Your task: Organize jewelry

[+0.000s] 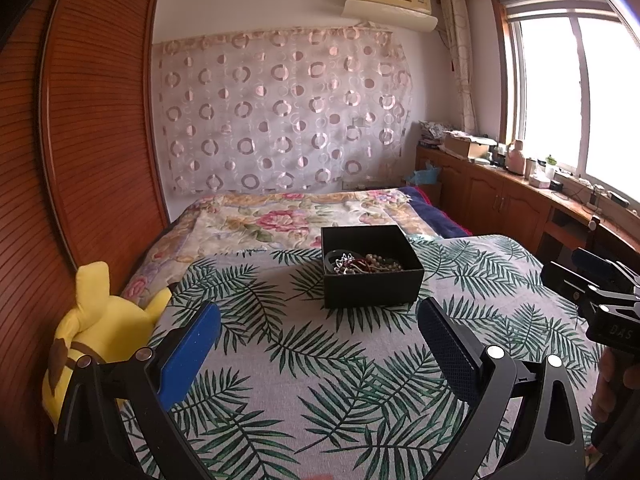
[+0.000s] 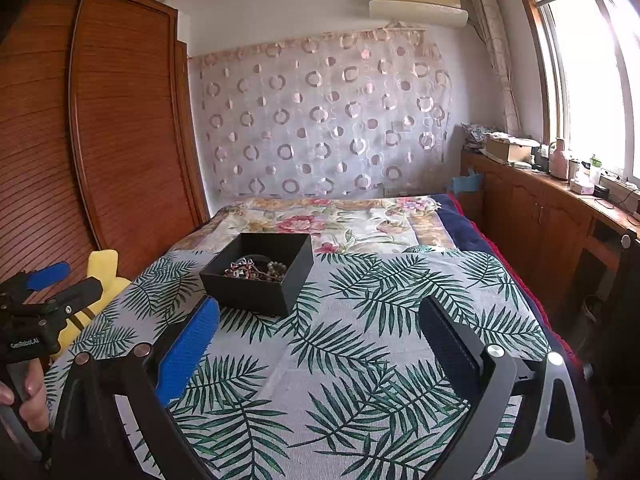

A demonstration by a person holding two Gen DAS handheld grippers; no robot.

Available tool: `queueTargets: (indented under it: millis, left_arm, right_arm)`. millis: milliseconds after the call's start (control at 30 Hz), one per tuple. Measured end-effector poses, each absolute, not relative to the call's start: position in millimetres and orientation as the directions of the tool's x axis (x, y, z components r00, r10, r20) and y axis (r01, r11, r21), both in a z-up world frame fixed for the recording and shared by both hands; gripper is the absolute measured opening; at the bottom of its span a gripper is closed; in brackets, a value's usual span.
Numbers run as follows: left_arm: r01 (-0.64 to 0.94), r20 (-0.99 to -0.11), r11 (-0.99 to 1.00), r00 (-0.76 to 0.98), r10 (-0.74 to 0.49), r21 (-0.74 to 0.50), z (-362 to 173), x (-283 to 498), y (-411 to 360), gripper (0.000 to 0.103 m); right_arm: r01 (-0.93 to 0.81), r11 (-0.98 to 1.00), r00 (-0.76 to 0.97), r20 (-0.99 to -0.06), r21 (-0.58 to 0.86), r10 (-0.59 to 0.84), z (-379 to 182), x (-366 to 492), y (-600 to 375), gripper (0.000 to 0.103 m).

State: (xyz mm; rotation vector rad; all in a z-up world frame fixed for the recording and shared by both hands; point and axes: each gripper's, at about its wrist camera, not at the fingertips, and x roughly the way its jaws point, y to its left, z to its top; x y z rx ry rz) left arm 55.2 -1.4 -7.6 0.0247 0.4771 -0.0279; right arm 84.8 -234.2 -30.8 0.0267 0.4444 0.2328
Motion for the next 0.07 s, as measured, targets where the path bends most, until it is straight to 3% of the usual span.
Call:
queueTargets:
  millis: [67]
  left_arm:
    - [0.035,-0.455,0.999,0.890,-0.023,0.017,-7.0,55.2,-1.3,0.095]
  right_arm:
    - [-0.216,0.973,0.878,-0.422,0.075,0.227,-29.3,84.6,-233.2,0.100]
